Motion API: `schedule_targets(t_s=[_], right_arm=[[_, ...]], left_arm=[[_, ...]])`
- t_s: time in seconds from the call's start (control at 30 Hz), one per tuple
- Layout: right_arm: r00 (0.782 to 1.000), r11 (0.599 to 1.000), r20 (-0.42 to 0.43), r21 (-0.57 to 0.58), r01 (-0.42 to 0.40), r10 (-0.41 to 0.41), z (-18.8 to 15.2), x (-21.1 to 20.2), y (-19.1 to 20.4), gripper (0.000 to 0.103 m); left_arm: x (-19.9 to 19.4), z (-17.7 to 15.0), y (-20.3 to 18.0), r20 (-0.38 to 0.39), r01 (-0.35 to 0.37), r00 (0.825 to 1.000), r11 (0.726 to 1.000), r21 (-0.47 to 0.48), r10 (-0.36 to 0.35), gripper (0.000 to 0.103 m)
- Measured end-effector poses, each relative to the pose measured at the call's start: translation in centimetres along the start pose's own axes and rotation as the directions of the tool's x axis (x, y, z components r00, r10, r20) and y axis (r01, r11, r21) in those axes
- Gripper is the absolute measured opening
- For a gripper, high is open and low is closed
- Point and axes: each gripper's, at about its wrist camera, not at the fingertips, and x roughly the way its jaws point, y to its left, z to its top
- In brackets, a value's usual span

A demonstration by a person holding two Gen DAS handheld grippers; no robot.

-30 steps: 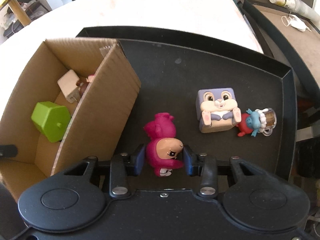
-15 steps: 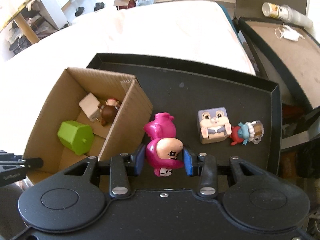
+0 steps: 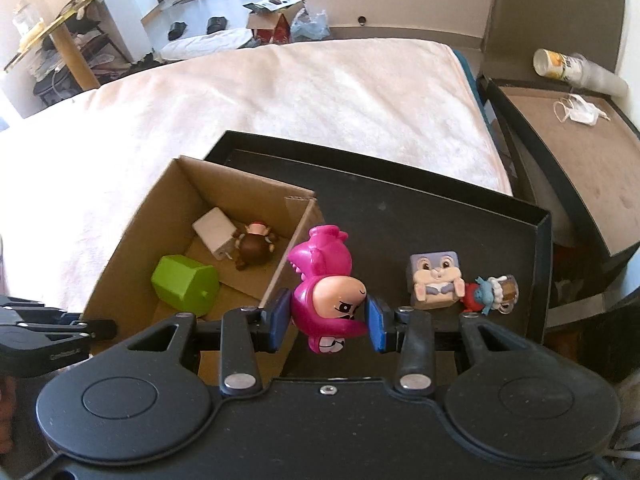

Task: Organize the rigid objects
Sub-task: 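Carry the pink figurine over the cardboard box with the right gripper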

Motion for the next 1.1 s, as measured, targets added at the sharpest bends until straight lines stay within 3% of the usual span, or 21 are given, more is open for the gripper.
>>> schedule_targets(t_s=[0.43, 1.1], right_arm=[[1.0, 0.998, 0.018, -0.063, -0.005, 0.007, 1.4, -0.5, 3.3, 0.039], [1.0, 0.993, -0.006, -0.121, 0.005, -0.006, 2.5, 2.7, 6.3, 0.039]], left_arm=[[-0.2, -0.1, 0.4, 0.011, 0.025, 1.0, 1.0, -0.005, -0.025, 0.012], [0.0, 0.0, 1.2, 0.011, 0.069, 0.998, 0.997, -0.026, -0.069, 0.012]])
